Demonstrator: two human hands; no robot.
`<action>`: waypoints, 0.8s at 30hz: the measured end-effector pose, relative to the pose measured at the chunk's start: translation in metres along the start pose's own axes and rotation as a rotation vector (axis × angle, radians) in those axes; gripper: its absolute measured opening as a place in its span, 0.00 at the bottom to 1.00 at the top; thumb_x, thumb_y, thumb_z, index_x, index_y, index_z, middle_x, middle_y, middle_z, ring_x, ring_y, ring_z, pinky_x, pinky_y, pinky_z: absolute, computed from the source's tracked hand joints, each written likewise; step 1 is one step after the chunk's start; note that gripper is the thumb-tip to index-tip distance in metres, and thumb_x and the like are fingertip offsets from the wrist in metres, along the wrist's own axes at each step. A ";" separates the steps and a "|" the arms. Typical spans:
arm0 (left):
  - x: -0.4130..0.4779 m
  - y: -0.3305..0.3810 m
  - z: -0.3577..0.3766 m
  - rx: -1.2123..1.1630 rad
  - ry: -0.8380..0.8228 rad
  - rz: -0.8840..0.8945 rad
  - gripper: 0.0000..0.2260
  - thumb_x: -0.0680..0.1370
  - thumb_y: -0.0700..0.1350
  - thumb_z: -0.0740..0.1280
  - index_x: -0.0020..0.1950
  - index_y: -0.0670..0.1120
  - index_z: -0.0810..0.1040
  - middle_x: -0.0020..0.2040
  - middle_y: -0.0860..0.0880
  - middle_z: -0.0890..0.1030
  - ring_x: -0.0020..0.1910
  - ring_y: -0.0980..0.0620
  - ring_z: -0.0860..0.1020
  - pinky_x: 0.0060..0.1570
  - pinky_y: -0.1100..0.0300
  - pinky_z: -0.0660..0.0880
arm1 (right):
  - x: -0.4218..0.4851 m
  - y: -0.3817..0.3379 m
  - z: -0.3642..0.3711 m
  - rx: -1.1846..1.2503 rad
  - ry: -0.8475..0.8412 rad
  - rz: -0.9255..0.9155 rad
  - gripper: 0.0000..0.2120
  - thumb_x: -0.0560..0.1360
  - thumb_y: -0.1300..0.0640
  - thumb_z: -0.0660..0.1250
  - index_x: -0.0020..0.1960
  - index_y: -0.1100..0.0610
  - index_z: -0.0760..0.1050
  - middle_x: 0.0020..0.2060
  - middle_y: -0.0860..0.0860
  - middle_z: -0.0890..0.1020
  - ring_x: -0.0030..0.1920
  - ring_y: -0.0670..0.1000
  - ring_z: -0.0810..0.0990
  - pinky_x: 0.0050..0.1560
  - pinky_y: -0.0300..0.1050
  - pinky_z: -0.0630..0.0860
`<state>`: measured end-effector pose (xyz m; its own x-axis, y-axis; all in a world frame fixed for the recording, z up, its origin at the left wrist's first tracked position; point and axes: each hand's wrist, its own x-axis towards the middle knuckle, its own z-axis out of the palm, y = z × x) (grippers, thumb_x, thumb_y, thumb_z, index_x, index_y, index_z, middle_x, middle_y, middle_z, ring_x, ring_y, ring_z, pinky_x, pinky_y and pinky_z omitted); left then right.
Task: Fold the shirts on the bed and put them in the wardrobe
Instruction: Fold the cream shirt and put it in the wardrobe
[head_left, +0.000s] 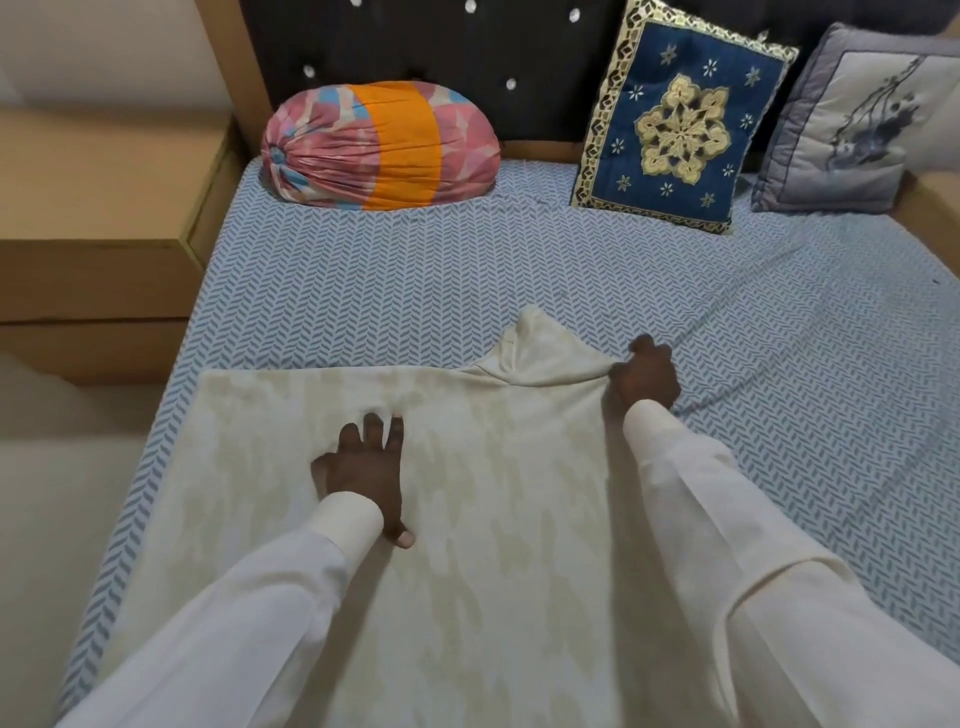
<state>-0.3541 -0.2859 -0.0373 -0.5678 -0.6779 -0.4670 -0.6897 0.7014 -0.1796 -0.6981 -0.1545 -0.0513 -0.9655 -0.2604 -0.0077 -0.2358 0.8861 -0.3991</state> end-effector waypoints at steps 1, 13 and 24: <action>0.001 0.000 0.000 0.008 0.002 -0.005 0.73 0.50 0.69 0.78 0.77 0.50 0.31 0.78 0.46 0.45 0.72 0.42 0.55 0.54 0.45 0.71 | -0.005 -0.010 0.003 0.038 0.004 -0.079 0.18 0.72 0.53 0.68 0.60 0.52 0.71 0.57 0.59 0.75 0.57 0.61 0.78 0.56 0.55 0.73; 0.025 -0.028 -0.031 -0.063 -0.115 0.159 0.66 0.51 0.68 0.78 0.79 0.51 0.45 0.76 0.47 0.57 0.71 0.38 0.60 0.61 0.43 0.72 | -0.022 -0.107 0.039 -0.178 -0.495 -0.441 0.34 0.79 0.55 0.59 0.80 0.47 0.46 0.62 0.62 0.77 0.59 0.61 0.78 0.59 0.51 0.71; 0.055 -0.064 -0.019 -0.171 -0.004 -0.118 0.65 0.53 0.67 0.79 0.79 0.48 0.46 0.73 0.48 0.55 0.69 0.39 0.59 0.52 0.42 0.77 | -0.005 -0.147 0.031 -0.471 -0.467 -0.526 0.16 0.74 0.60 0.60 0.62 0.51 0.72 0.54 0.59 0.79 0.53 0.61 0.80 0.49 0.49 0.75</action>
<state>-0.3492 -0.3722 -0.0349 -0.4769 -0.7519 -0.4552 -0.8179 0.5693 -0.0835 -0.6551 -0.2952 -0.0208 -0.5964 -0.7239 -0.3468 -0.7633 0.6451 -0.0339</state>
